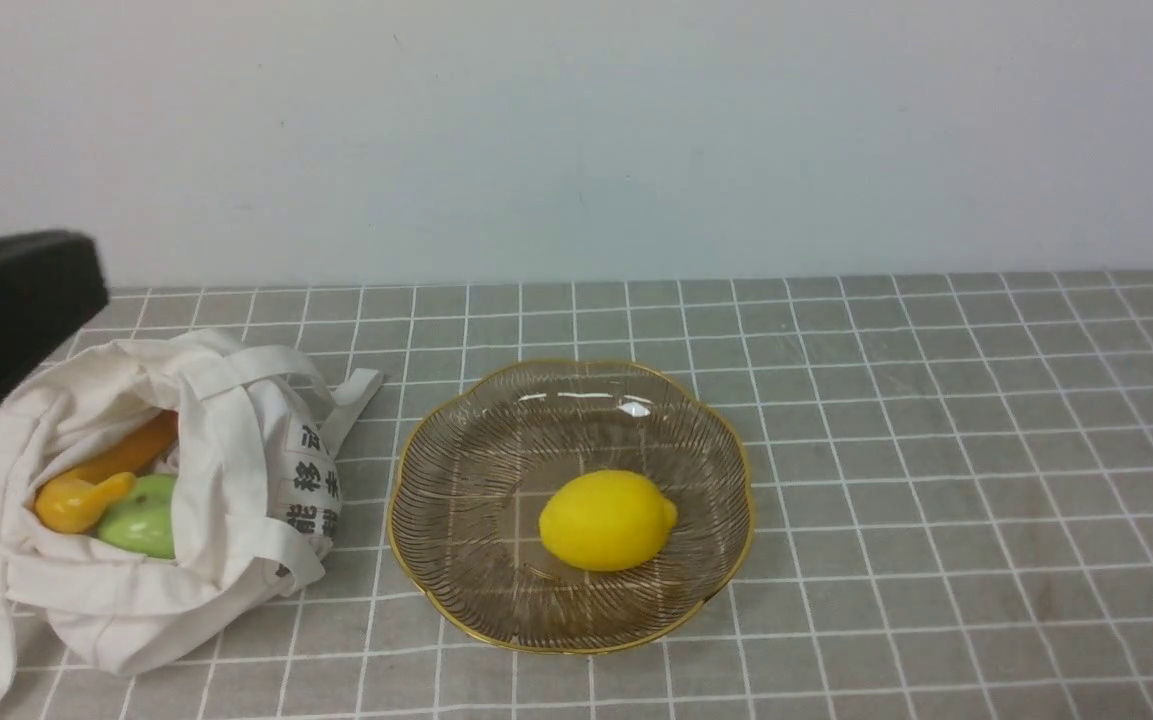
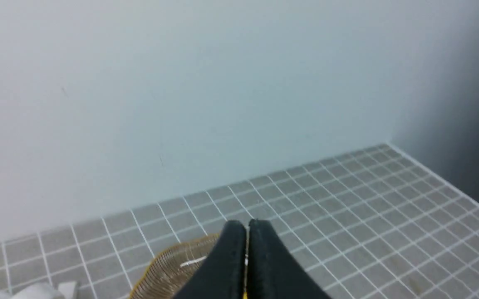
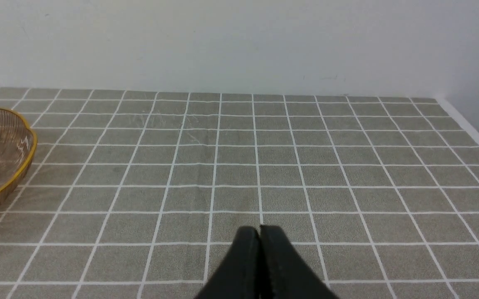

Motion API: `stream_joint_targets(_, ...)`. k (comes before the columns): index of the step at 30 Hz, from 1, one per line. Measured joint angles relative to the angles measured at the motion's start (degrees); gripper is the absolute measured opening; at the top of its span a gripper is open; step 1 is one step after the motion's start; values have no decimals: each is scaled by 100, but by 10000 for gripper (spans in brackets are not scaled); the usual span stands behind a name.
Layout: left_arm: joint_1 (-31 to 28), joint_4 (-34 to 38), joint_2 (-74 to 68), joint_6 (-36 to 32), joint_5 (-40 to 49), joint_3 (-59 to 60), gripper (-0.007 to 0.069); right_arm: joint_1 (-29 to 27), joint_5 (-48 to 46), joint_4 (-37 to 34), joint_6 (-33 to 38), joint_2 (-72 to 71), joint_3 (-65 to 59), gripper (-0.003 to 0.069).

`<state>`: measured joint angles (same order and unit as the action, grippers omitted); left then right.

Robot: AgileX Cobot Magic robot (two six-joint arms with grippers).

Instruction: Take the fruit out of the bag on the grey coffee tablecloth and place them on the plate.

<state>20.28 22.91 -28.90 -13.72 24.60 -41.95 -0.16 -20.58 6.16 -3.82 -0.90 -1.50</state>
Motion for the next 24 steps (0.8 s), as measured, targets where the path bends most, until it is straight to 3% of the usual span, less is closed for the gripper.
stream_joint_targets(10,0,26,1853,0,-246,1259,-8,0,0,0,0,0,0,-15)
stream_joint_targets(24,0,-104,2106,-240,-304,1375,-8,0,0,0,0,0,0,-15)
